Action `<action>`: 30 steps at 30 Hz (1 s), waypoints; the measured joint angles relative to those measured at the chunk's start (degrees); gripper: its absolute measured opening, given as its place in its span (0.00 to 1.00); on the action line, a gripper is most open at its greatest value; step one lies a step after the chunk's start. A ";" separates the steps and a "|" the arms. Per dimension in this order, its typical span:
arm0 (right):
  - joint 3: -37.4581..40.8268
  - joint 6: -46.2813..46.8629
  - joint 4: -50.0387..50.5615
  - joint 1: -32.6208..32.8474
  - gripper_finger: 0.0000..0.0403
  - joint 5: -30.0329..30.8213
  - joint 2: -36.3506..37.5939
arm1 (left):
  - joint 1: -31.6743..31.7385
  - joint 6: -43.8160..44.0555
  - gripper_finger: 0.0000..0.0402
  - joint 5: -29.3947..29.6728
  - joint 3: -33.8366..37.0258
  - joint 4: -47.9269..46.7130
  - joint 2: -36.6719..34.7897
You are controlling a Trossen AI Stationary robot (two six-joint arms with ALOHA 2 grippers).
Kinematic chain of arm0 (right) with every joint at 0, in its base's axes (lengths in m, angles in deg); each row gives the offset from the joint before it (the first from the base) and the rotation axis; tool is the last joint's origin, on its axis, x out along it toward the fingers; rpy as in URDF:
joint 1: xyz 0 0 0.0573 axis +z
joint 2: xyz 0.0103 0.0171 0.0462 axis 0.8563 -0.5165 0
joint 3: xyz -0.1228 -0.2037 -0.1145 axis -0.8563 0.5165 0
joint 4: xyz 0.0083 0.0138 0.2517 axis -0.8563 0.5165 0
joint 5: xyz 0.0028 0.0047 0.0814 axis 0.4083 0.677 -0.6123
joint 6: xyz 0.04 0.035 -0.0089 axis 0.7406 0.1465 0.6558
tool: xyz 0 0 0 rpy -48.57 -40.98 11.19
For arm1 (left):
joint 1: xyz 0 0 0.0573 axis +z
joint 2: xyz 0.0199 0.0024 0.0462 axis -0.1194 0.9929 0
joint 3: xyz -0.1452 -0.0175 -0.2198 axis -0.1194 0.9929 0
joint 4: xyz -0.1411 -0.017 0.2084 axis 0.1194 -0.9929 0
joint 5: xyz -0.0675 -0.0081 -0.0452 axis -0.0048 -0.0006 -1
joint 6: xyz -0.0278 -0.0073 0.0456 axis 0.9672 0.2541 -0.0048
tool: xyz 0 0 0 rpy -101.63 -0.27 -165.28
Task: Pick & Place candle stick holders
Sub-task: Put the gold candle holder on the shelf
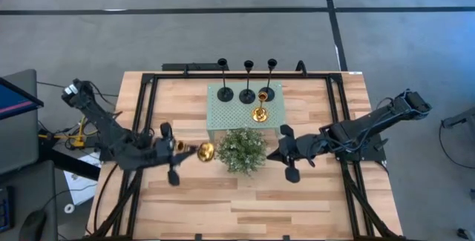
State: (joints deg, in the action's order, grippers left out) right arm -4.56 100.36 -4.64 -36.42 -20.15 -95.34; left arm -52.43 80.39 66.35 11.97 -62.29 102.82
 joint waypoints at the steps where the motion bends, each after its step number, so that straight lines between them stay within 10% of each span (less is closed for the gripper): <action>1: 0.00 -0.07 0.51 0.00 0.00 -0.02 0.02 | 1.73 -0.83 0.04 -0.13 -0.37 -0.04 -0.06; 12: 0.04 -0.96 4.63 0.50 0.00 -0.38 2.10 | 25.09 -2.23 0.05 -16.05 -3.11 -1.91 0.95; 21: 0.04 -0.97 6.42 4.47 0.00 -0.31 5.96 | 47.49 4.38 0.05 -41.23 -6.13 -1.89 10.58; 30: 0.00 0.06 8.84 7.51 0.00 -0.23 5.77 | 53.22 4.78 0.05 -50.13 -16.70 -9.61 21.42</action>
State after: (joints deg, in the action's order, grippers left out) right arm -4.56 100.42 4.20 -28.92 -20.38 -89.57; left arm 0.79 85.18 16.22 -4.73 -71.90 124.24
